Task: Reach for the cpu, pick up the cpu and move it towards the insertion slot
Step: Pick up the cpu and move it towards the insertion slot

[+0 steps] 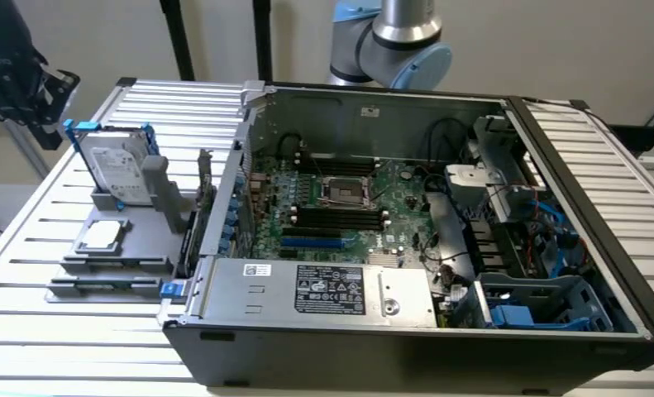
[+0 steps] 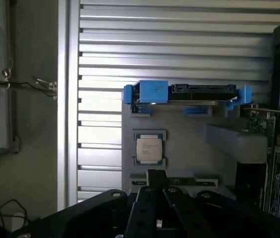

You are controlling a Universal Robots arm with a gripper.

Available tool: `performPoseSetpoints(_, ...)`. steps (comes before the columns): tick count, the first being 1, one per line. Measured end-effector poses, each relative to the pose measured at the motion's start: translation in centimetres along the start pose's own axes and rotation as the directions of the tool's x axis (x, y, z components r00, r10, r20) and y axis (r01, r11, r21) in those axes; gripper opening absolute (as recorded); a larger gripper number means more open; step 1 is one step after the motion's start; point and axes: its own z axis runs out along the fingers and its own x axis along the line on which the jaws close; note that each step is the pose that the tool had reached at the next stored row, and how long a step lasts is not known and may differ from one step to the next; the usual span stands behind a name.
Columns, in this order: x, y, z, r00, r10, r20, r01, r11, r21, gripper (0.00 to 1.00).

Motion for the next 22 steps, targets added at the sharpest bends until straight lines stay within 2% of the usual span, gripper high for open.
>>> performPoseSetpoints(3,0.0,-0.39,0.14,1.0,-0.001,-0.0002,0.001,1.0,0.0005,0.11)
performPoseSetpoints(4,0.0,-0.49,0.2,1.0,-0.002,-0.0001,0.002,1.0,0.0004,0.12)
performPoseSetpoints(5,0.0,-0.57,0.25,1.0,-0.002,-0.0001,0.002,1.0,0.0004,0.18)
performPoseSetpoints(6,0.0,-0.63,0.33,1.0,-0.003,0.0,0.003,1.0,0.0004,0.18)
performPoseSetpoints(9,0.0,-0.67,0.57,1.0,-0.004,-0.0003,0.004,1.0,0.0005,0.36)
performPoseSetpoints(10,0.0,-0.68,0.69,1.0,-0.005,-0.0002,0.005,1.0,0.0004,0.36)
performPoseSetpoints(12,0.0,-0.69,0.94,1.0,-0.006,-0.0003,0.006,1.0,0.0005,0.47)
performPoseSetpoints(15,0.0,-0.7,1.42,1.0,-0.007,-0.0001,0.007,1.0,0.0004,0.53)
performPoseSetpoints(17,0.0,-0.71,1.77,1.0,-0.008,-0.0003,0.008,1.0,0.0005,0.65)
performPoseSetpoints(22,0.0,-0.73,2.68,0.9999,-0.011,-0.0002,0.011,0.9999,0.0005,0.65)
